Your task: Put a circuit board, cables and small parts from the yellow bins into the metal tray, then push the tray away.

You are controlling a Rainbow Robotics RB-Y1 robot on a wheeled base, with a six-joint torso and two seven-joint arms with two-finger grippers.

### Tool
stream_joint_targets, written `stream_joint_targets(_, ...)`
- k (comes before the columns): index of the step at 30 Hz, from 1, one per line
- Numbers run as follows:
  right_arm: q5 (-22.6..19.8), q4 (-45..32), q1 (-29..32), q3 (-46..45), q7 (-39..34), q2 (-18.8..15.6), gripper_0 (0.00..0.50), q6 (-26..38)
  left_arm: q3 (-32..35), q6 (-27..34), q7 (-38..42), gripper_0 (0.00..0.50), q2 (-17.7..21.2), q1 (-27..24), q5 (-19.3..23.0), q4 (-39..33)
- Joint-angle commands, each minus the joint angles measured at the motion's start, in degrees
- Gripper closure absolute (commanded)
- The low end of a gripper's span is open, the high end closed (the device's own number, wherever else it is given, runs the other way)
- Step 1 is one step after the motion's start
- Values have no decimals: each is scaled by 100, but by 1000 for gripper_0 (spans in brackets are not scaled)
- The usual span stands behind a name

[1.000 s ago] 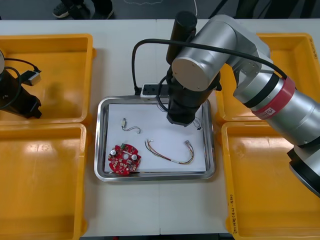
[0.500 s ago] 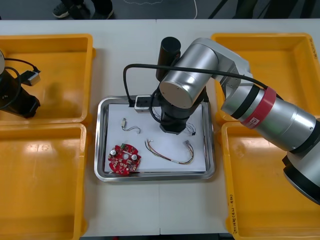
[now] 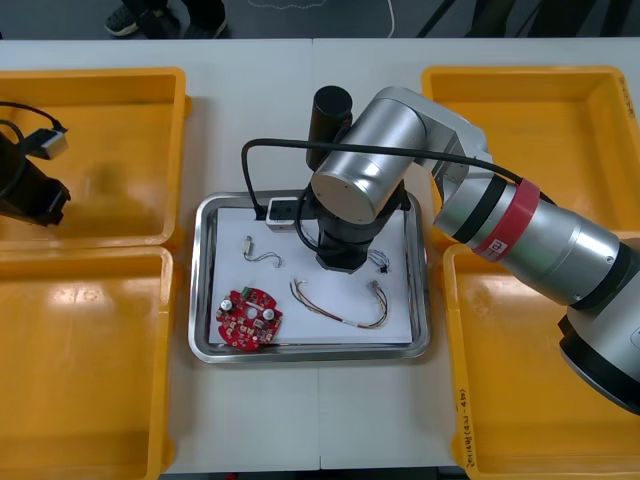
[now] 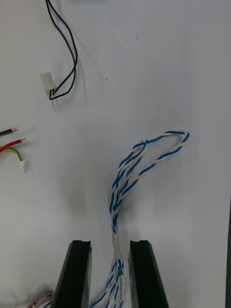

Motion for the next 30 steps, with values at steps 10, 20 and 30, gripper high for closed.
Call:
stream_joint_targets(10, -283, -59, -453, -50, -103, -58, 0, 37, 1183, 1396, 599, 500, -67, -459, -165, -1268)
stream_joint_targets(20, -1092, -156, -523, -709, -183, -462, 0, 477, 1253, 1972, 1900, 500, -76, -477, 107, -2331)
stream_joint_targets(30, -1909, -393, -523, -1043, -429, -1139, 0, 881, 849, 1972, 3455, 500, -252, -529, 353, -3272)
